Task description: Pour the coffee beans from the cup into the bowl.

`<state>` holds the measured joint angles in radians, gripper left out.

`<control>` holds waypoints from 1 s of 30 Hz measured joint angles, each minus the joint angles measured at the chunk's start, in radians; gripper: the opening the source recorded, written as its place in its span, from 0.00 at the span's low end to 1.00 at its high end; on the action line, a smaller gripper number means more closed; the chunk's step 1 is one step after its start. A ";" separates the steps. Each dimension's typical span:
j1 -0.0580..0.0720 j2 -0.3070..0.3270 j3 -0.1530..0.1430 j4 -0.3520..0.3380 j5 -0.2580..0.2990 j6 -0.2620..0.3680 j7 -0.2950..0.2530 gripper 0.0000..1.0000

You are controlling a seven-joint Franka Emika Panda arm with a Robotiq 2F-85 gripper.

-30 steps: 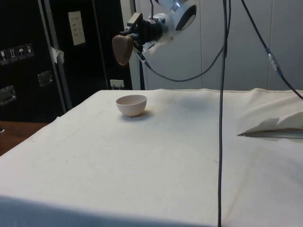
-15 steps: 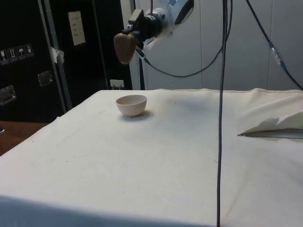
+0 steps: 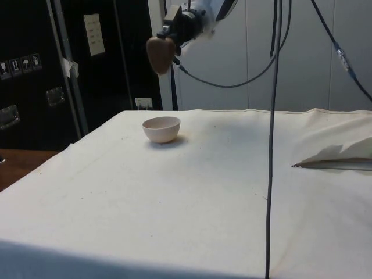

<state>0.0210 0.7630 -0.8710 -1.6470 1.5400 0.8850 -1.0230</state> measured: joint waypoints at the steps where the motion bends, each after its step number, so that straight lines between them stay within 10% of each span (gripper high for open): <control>1: 0.002 -0.005 0.000 -0.002 -0.010 0.000 -0.006 0.02; 30: 0.009 -0.031 -0.003 0.022 -0.211 0.023 -0.204 0.02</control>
<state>0.0300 0.7320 -0.8740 -1.6250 1.3290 0.9080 -1.2270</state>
